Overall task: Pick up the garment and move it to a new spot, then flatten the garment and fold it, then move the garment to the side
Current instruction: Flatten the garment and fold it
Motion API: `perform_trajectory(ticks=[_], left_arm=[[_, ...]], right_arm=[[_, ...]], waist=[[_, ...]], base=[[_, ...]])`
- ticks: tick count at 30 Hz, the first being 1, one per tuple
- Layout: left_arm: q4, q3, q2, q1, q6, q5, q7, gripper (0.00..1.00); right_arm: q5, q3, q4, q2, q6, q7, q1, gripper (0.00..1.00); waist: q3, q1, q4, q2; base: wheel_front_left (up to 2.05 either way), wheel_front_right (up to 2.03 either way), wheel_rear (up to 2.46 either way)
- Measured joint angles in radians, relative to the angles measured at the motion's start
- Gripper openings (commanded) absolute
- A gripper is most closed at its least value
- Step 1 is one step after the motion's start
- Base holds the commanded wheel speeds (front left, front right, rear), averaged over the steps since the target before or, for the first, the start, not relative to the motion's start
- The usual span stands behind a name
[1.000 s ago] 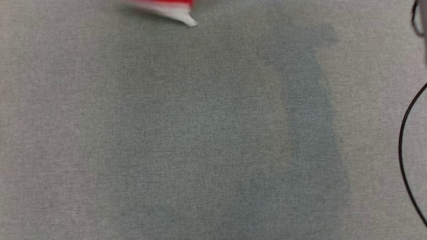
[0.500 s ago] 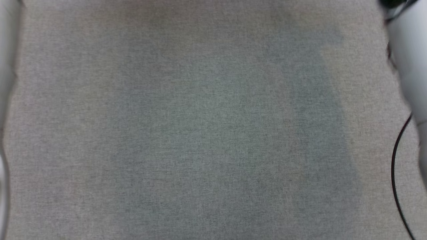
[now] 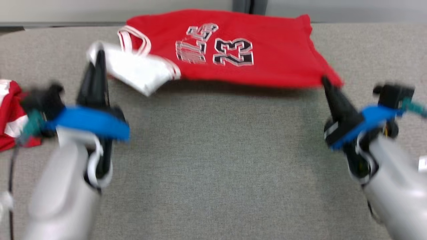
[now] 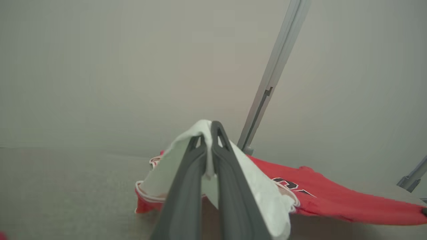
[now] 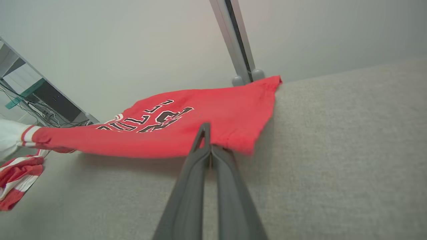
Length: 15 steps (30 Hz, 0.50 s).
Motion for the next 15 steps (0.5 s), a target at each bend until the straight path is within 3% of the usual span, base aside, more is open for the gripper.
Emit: perform_trajectory(ticks=[9,12,15], left_arm=[[-0.228,0.092,-0.083,0.516,0.048,0.033,0.000,0.00],[-0.269,0.078,-0.094,0.639,0.053,0.037,0.000,0.00],[-0.318,0.077,-0.089,0.728,0.085,0.047,0.000,0.00]], right_arm=[[0.066,-0.024,-0.137,-0.036,0.000,-0.008,0.372,0.00],[0.064,-0.048,-0.168,-0.047,0.000,-0.008,0.476,0.00],[0.055,-0.080,-0.201,-0.051,0.000,-0.009,0.579,0.00]], waist=[[-0.107,-0.0001,0.000,-0.0001],[-0.145,0.0000,0.001,-0.0001],[-0.178,0.0000,0.008,-0.0001]], base=[[0.00,0.00,0.00],[0.00,0.00,0.00],[0.00,0.00,0.00]])
